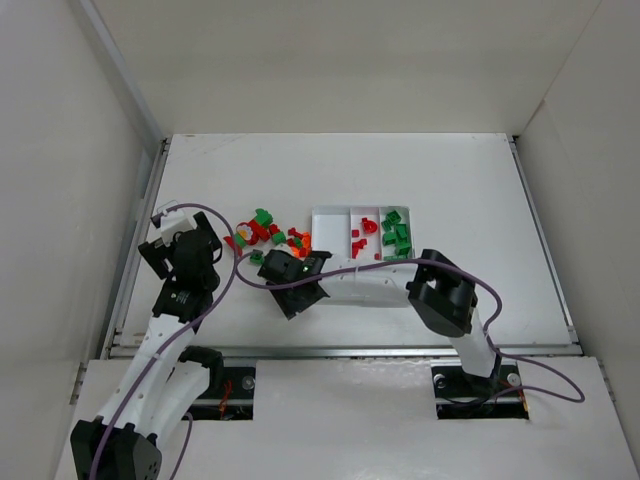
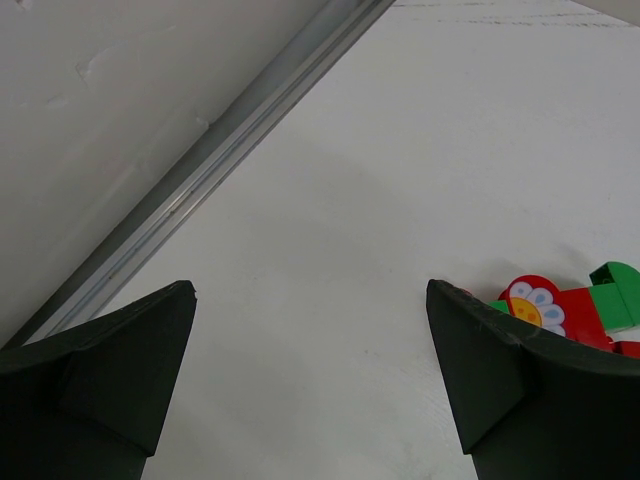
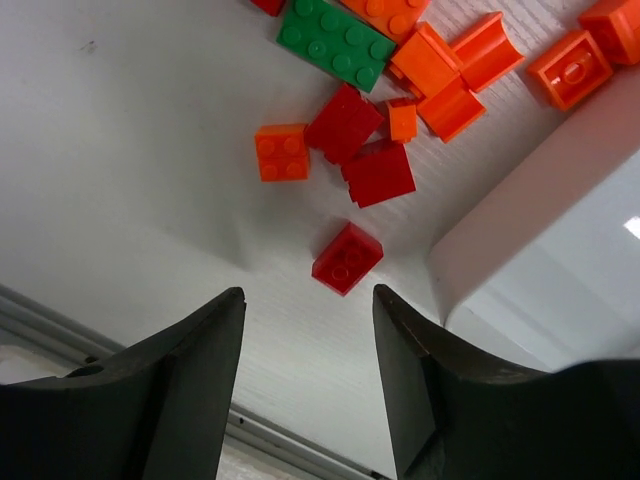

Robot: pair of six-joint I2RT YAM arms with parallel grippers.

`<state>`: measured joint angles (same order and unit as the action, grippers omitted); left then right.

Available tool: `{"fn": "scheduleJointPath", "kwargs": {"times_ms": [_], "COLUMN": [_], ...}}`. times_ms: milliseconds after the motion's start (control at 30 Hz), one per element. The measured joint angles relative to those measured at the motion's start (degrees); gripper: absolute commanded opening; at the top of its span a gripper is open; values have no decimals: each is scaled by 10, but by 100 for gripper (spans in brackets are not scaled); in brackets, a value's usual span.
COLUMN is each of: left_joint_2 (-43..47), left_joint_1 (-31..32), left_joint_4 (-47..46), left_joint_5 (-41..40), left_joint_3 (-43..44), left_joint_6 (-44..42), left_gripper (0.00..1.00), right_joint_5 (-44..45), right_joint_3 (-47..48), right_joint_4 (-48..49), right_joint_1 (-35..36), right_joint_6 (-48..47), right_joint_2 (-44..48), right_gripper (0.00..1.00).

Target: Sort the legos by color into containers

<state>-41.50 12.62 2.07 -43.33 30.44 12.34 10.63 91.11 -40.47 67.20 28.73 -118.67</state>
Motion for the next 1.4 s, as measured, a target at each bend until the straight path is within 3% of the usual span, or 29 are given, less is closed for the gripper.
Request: {"fn": "scheduleJointPath", "kwargs": {"times_ms": [367, 467, 633, 800, 933, 967, 1200, 1400], "left_joint_2": [0, 0, 0, 0, 0, 0, 0, 0], "left_joint_1": [0, 0, 0, 0, 0, 0, 0, 0], "left_joint_4": [8, 8, 8, 8, 8, 8, 9, 19], "left_joint_5": [0, 0, 2, 5, 7, 8, 13, 41], "left_joint_3": [0, 0, 0, 0, 0, 0, 0, 10], "left_joint_6": [2, 2, 2, 2, 2, 2, 1, -15], "left_gripper": [99, 99, 99, 99, 99, 99, 99, 99], "right_joint_5": [18, 19, 18, 18, 17, 16, -4, -9], "right_joint_3": [3, 3, 3, 3, 5, 6, 2, -21], "right_joint_4": [3, 7, 16, 20, 21, 21, 48, 66], "right_joint_1": [0, 0, 0, 0, 0, 0, 0, -1], "right_joint_6": [0, -4, -13, -19, -24, -24, -45, -54], "right_joint_2": [-21, -21, -23, -25, -26, -26, -21, 57], "right_gripper": [60, 55, 39, 34, 14, 1, 0, 0]}}
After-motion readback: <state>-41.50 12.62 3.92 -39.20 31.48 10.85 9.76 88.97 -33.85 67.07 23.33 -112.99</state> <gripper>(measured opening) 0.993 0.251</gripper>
